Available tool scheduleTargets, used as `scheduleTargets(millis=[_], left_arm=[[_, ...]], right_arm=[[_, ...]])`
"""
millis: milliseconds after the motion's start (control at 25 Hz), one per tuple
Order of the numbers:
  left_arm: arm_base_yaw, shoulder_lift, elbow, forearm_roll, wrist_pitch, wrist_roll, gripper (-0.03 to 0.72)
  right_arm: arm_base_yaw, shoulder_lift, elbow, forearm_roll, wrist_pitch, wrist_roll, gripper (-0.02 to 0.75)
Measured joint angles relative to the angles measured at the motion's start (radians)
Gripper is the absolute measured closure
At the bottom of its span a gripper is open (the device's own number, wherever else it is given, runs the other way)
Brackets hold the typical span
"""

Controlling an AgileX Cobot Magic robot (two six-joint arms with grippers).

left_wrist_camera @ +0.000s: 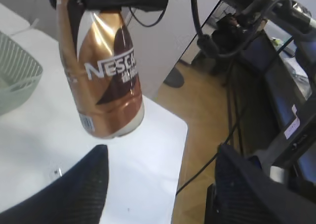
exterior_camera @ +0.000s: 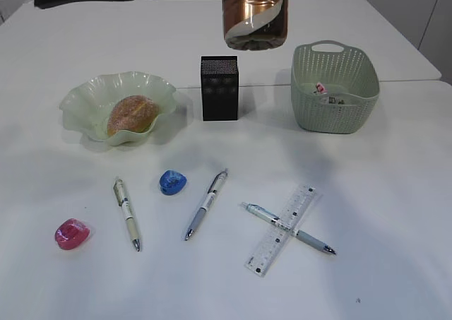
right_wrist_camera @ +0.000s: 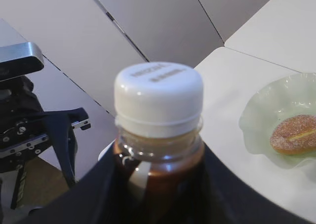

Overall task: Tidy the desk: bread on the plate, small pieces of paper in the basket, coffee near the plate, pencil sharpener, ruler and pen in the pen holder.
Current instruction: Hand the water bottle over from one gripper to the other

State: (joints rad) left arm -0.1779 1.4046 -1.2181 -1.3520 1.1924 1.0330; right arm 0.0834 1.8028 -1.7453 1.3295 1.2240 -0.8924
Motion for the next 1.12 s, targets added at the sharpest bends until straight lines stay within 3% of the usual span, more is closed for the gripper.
scheduleTargets(millis=[200, 480, 880, 1120], left_arm=[[0.000, 0.061, 0.000, -0.105, 0.001, 0.146, 0.204], [0.000, 0.130, 0.000, -0.142, 0.001, 0.221, 0.203], [-0.008, 0.164, 0.000, -0.157, -0.001, 0.237, 0.205], [-0.024, 0.166, 0.000, -0.201, -0.019, 0.198, 0.246]], right_arm=[[0.000, 0.000, 0.000, 0.002, 0.000, -0.002, 0.427], [0.000, 0.000, 0.000, 0.004, -0.002, -0.024, 0.427], [0.000, 0.000, 0.000, 0.004, -0.002, -0.051, 0.427], [0.000, 0.000, 0.000, 0.004, -0.002, -0.057, 0.427]])
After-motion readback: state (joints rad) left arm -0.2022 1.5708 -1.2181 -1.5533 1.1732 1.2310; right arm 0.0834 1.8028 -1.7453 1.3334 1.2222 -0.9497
